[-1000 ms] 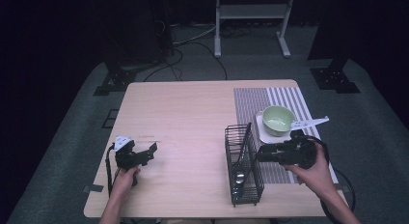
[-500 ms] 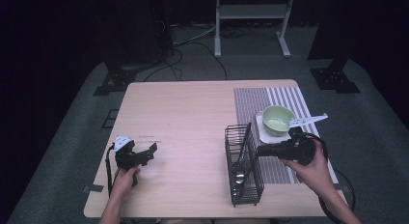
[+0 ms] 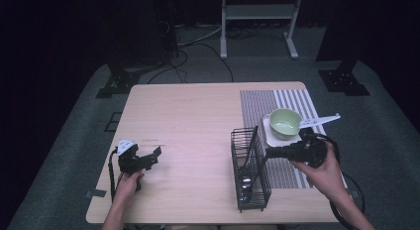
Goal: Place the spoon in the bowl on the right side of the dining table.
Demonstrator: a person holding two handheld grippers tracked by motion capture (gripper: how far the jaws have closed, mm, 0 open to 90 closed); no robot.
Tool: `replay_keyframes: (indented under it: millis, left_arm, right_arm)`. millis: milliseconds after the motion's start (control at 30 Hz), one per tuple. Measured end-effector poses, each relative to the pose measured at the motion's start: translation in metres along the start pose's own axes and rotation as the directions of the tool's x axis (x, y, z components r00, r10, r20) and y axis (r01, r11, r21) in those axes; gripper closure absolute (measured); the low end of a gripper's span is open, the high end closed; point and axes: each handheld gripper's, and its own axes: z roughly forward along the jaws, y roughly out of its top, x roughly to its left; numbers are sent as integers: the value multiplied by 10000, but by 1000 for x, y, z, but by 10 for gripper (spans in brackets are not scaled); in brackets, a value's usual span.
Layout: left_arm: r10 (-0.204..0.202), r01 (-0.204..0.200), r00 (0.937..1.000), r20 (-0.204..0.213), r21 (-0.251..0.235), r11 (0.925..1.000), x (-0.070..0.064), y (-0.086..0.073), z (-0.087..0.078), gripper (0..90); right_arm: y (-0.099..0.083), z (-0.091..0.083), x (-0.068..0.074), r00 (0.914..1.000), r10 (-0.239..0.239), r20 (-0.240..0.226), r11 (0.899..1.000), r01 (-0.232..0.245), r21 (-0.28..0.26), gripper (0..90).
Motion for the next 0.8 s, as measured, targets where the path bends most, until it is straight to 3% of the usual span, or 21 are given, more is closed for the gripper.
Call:
replay_keyframes:
  millis: [800]
  left_arm:
    - [6,-6,10000,-2,2,10000,0,0,0,0]
  right_arm:
    - [23,-24,11,9996,52,281,9998,-46,-216,885]
